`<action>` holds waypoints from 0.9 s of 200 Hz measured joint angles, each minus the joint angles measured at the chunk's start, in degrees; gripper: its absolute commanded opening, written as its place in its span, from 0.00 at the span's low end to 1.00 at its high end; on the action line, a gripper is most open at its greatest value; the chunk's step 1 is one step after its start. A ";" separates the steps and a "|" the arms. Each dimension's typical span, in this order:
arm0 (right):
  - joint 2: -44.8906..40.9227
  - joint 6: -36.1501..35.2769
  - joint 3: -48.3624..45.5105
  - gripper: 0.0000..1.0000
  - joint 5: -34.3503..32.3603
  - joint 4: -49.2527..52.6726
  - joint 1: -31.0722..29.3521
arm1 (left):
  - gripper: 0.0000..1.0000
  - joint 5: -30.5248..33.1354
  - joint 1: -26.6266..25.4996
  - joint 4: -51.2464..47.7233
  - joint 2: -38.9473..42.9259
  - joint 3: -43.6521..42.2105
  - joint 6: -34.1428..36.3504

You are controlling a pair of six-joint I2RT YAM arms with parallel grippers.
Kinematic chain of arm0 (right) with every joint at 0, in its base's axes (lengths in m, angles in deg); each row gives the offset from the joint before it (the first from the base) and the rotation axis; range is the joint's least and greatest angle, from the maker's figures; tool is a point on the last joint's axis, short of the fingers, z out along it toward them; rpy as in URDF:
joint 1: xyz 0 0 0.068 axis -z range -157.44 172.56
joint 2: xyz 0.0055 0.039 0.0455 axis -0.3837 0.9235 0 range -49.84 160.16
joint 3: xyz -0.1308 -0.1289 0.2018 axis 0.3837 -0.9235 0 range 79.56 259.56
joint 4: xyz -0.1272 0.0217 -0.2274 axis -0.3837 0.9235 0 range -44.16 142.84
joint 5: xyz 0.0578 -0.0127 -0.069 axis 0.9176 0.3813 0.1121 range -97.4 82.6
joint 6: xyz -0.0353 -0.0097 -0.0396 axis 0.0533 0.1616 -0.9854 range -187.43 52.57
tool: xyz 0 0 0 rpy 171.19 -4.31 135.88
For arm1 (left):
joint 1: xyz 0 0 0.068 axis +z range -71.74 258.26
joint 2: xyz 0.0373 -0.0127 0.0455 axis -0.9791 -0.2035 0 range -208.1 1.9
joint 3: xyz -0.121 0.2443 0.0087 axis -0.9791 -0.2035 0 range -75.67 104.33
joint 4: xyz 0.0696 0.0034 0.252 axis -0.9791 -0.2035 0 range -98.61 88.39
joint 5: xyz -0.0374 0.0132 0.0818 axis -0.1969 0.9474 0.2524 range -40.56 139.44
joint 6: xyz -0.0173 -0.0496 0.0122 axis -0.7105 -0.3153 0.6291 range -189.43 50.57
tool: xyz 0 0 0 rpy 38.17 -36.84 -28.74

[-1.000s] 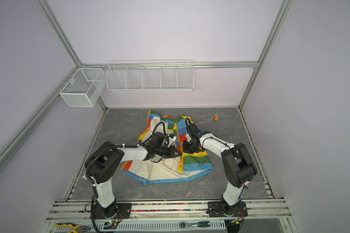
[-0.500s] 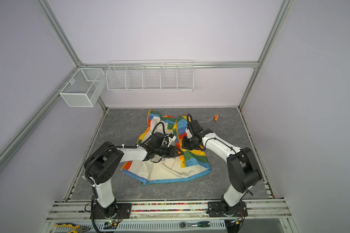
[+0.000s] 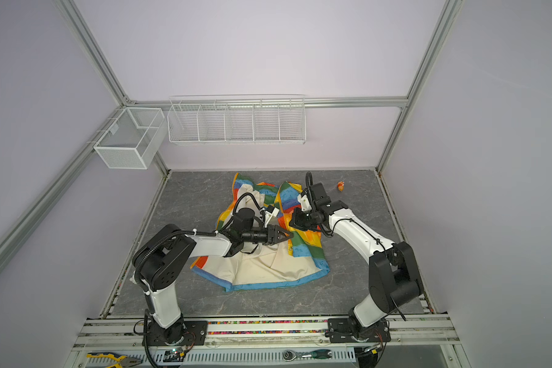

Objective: Zip up the jacket

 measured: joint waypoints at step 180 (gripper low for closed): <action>-1.95 -0.68 -1.64 0.07 2.25 0.55 4.22 | 0.08 -1.62 1.38 -3.39 3.69 -0.48 0.42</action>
